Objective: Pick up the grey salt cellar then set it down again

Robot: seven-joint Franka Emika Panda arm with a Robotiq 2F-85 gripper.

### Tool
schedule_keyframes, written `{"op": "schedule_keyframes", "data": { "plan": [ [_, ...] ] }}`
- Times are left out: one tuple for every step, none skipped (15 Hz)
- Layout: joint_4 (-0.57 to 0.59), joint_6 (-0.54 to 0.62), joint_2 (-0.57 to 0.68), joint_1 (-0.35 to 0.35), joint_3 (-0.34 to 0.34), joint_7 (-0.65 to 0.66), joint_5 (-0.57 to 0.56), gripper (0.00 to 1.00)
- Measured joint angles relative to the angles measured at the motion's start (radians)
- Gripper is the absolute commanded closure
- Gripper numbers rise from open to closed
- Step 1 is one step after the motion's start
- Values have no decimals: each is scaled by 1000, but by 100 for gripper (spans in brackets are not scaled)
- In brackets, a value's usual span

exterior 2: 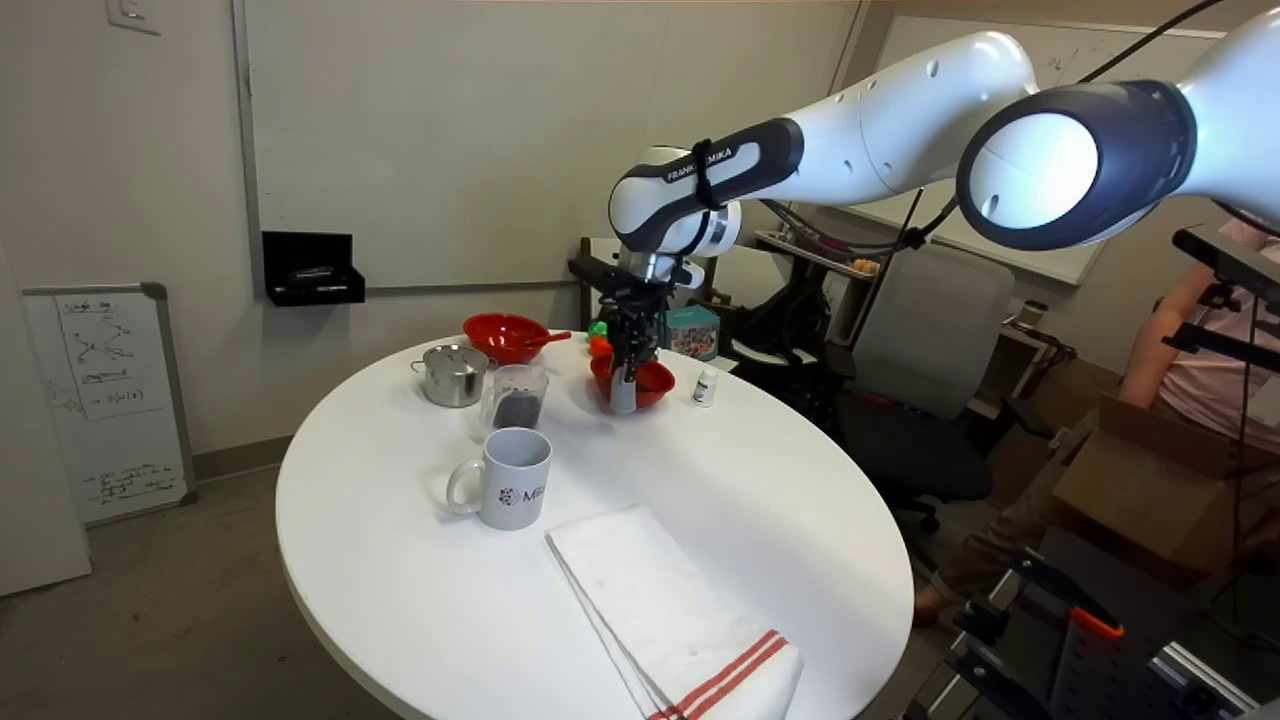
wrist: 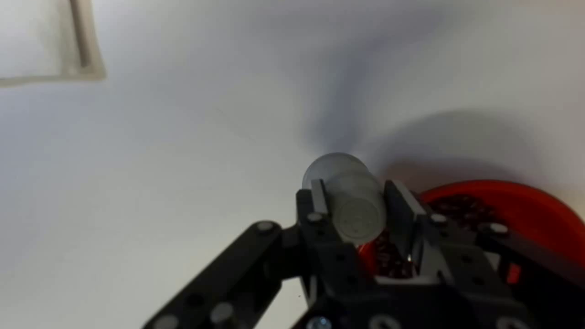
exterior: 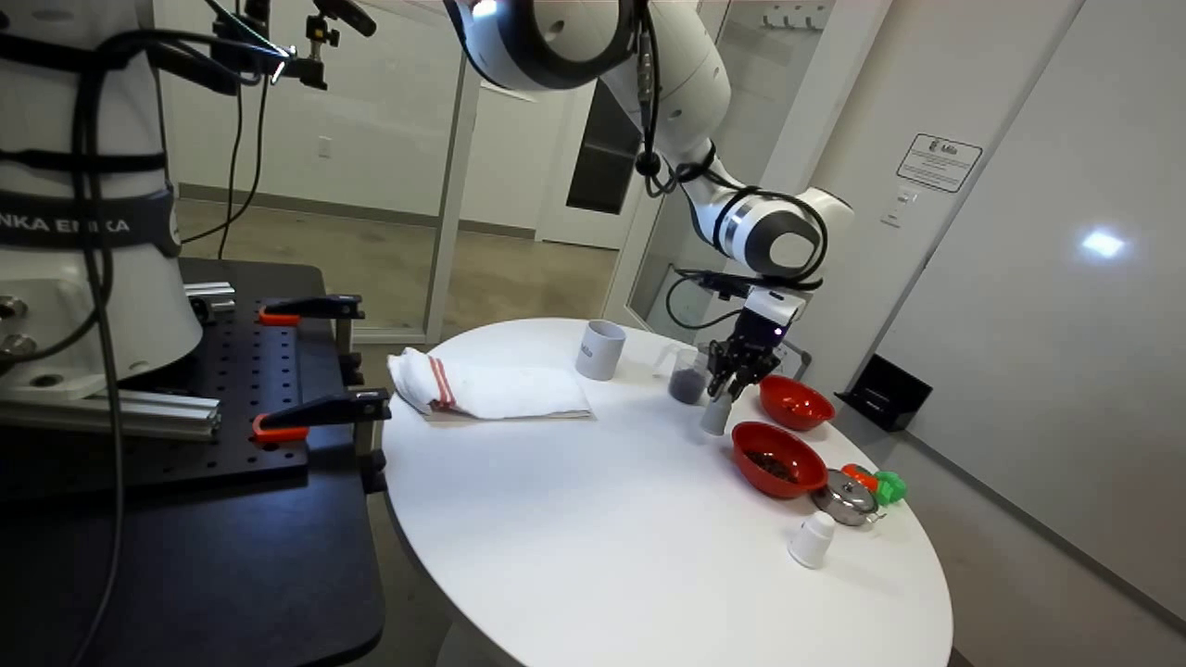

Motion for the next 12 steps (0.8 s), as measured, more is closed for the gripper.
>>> {"op": "schedule_keyframes", "data": {
  "plan": [
    [0,29,4,-9,18,-42,1,90],
    [0,52,7,-21,39,-83,3,90],
    [0,66,10,-33,60,-119,6,90],
    [0,76,13,-45,79,-152,9,90],
    [-1,82,15,-57,99,-182,13,90],
    [-1,84,17,-69,118,-208,18,90],
    [-2,84,18,-80,134,-228,21,90],
    [-5,84,18,-89,147,-241,21,90],
    [-9,84,19,-96,156,-249,21,90],
    [-14,83,19,-98,158,-250,21,90],
    [-19,82,19,-99,158,-250,21,90],
    [-26,80,20,-98,156,-248,19,90]
  ]
}}
